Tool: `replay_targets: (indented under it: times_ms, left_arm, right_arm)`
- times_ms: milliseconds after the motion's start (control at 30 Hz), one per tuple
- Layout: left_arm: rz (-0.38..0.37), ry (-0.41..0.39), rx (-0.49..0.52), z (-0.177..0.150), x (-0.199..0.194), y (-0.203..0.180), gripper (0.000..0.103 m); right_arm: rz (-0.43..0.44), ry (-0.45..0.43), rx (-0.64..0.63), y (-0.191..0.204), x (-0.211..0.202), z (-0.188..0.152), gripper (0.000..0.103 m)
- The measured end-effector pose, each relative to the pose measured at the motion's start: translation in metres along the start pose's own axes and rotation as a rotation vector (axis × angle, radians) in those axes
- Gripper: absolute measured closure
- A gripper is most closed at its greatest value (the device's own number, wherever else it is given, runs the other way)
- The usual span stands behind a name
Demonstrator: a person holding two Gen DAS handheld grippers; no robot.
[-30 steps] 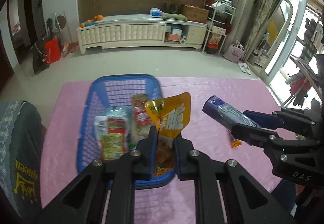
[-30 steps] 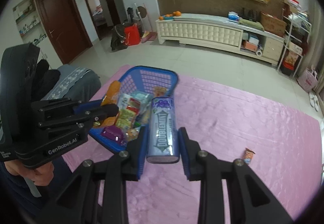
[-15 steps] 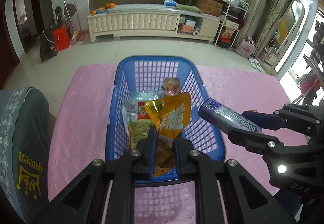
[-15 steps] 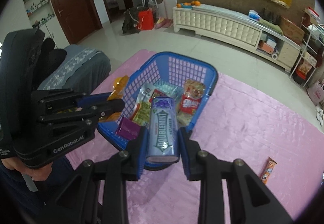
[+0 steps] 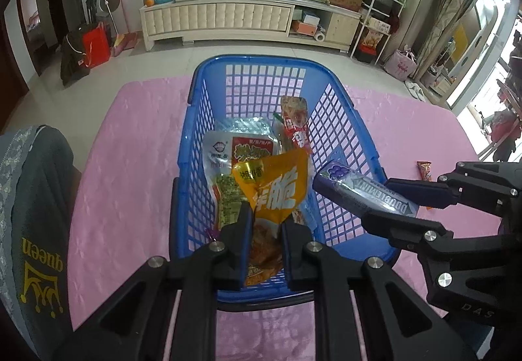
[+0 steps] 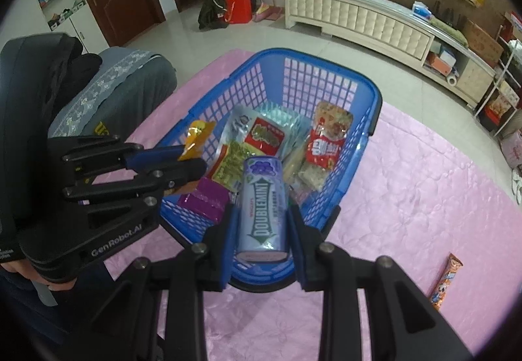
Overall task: Organize snacks
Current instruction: 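Open the left tool into the basket while the right tool releases the bottle, then move the right tool toward the orange snack bar on the table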
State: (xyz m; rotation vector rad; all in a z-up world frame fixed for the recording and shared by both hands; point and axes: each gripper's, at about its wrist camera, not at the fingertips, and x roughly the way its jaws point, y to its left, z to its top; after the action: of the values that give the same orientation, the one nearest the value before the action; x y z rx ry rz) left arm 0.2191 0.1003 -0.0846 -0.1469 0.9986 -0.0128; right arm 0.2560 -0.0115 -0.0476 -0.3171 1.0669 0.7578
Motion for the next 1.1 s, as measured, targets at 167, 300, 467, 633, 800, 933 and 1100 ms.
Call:
replay_targets:
  times_ms: [167,300,467,633,800,933,1100]
  left_arm:
    - [-0.011,0.005,0.013,-0.001,0.002,-0.004,0.075]
    - [0.033,-0.015,0.044,-0.001,-0.003,-0.012,0.057]
    - [0.065,-0.022,0.056,-0.004,-0.009,-0.012,0.041]
    - [0.066,-0.036,0.040,-0.007,-0.018,-0.011,0.036]
    - [0.068,-0.059,0.046,-0.011,-0.028,-0.024,0.033]
    - [0.076,-0.095,0.061,-0.015,-0.041,-0.039,0.028]
    - [0.083,-0.177,0.054,-0.022,-0.063,-0.058,0.028]
  right_arm:
    - [-0.011,0.008,0.009,0.000,0.003,0.000,0.068]
    - [-0.021,0.012,0.018,-0.002,0.006,-0.001,0.068]
    - [-0.025,0.011,0.042,-0.009,0.008,-0.001,0.061]
    - [-0.030,-0.032,0.084,-0.018,-0.009,-0.006,0.026]
    - [-0.046,-0.046,0.095,-0.024,-0.023,-0.012,0.025]
    - [-0.050,-0.073,0.127,-0.034,-0.039,-0.022,0.025]
    - [-0.071,-0.146,0.178,-0.047,-0.065,-0.040,0.025]
